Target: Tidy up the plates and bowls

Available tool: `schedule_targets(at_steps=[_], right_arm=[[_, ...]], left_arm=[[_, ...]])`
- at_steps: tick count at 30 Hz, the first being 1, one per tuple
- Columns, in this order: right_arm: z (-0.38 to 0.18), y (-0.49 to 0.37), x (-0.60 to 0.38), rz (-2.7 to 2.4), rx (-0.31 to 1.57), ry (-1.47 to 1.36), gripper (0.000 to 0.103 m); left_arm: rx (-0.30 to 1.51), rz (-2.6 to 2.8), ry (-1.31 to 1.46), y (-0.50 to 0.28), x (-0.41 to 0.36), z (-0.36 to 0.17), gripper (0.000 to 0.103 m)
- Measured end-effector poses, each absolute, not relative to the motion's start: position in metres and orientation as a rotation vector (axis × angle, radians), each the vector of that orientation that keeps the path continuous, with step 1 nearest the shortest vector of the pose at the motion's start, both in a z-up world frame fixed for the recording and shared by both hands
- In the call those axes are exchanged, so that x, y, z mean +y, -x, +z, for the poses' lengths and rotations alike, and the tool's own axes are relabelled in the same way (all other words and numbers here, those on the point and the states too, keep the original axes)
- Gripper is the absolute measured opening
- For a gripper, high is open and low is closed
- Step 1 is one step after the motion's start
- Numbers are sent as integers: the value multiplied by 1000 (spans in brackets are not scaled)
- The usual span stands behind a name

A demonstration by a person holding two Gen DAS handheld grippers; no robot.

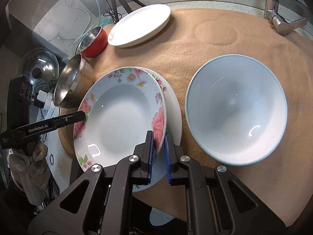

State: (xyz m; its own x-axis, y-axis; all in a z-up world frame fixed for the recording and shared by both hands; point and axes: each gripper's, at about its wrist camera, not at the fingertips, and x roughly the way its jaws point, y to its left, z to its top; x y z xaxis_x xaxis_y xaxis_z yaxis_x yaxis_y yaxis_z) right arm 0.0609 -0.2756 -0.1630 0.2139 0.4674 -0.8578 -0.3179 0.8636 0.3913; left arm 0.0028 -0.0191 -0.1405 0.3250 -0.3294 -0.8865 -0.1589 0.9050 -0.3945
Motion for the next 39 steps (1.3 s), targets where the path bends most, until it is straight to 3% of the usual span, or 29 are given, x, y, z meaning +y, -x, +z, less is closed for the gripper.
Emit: schedule_targets(at_steps=[39], right_arm=[[-168,-59,-271,538,1258,-86,14]], left_arm=[[1253,-118,423,-3,-19,-145,9]])
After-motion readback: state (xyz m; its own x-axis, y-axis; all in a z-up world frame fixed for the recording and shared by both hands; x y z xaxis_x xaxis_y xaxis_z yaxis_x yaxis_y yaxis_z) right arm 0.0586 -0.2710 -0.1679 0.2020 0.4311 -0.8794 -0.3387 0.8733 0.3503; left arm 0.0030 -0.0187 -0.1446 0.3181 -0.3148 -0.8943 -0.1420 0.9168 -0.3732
